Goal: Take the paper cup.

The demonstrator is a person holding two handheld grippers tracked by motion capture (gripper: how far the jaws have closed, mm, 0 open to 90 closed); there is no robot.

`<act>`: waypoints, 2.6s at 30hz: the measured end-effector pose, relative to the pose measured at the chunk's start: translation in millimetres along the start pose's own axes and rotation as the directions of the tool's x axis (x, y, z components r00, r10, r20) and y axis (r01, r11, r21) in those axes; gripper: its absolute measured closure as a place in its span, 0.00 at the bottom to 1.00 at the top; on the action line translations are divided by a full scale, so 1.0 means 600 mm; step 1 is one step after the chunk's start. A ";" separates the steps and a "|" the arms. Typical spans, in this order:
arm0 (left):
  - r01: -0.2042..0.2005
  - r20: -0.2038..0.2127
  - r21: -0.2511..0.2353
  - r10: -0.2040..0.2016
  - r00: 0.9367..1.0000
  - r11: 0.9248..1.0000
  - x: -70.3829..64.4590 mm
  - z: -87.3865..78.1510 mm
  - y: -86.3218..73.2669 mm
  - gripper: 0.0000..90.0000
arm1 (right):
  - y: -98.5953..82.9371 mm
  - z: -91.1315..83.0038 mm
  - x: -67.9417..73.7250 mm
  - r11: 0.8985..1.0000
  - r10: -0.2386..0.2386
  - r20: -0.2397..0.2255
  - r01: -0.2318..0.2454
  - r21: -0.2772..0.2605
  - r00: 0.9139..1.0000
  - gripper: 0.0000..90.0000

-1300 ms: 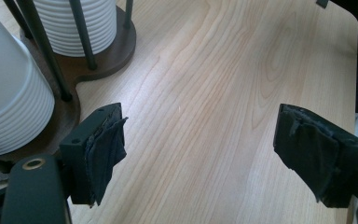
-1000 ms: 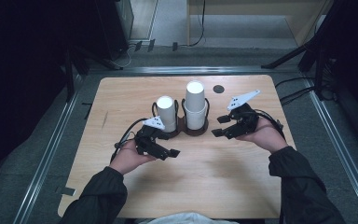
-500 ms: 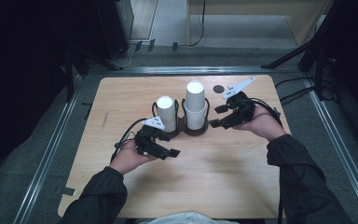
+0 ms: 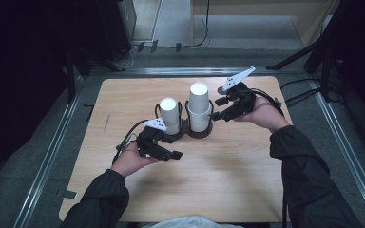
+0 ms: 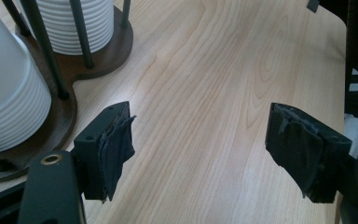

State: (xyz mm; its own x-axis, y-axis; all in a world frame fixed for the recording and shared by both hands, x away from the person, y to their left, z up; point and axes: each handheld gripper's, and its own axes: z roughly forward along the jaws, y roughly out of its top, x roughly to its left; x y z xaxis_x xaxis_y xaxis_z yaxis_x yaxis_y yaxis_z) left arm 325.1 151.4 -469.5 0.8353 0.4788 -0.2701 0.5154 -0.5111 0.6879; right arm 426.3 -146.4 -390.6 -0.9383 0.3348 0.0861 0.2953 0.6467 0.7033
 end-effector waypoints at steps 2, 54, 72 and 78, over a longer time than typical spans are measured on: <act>0.005 0.002 -0.002 -0.005 1.000 1.000 0.001 -0.001 -0.001 0.25 | 0.008 0.001 -0.005 1.000 -0.005 0.009 0.005 0.002 1.000 0.35; 0.009 0.010 -0.004 -0.009 1.000 1.000 0.000 -0.020 -0.011 0.24 | 0.112 0.043 -0.044 1.000 0.000 0.026 0.000 0.031 1.000 0.35; 0.016 -0.011 -0.025 -0.016 1.000 1.000 0.003 -0.024 -0.008 0.15 | 0.150 -0.005 -0.030 1.000 0.014 0.044 -0.014 0.020 0.999 0.36; 0.012 -0.010 -0.029 -0.012 1.000 1.000 0.005 -0.026 -0.009 0.14 | 0.164 -0.030 -0.023 0.999 0.037 0.049 -0.037 0.017 0.998 0.36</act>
State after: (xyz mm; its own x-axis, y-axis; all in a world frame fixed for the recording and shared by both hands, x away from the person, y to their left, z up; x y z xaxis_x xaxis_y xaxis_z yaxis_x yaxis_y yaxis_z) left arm 321.9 166.3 -463.4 0.8272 0.4918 -0.2718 0.5194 -0.4846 0.7039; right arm 465.5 -99.6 -309.8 -0.9170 0.3915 0.0771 0.3332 0.6450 0.6877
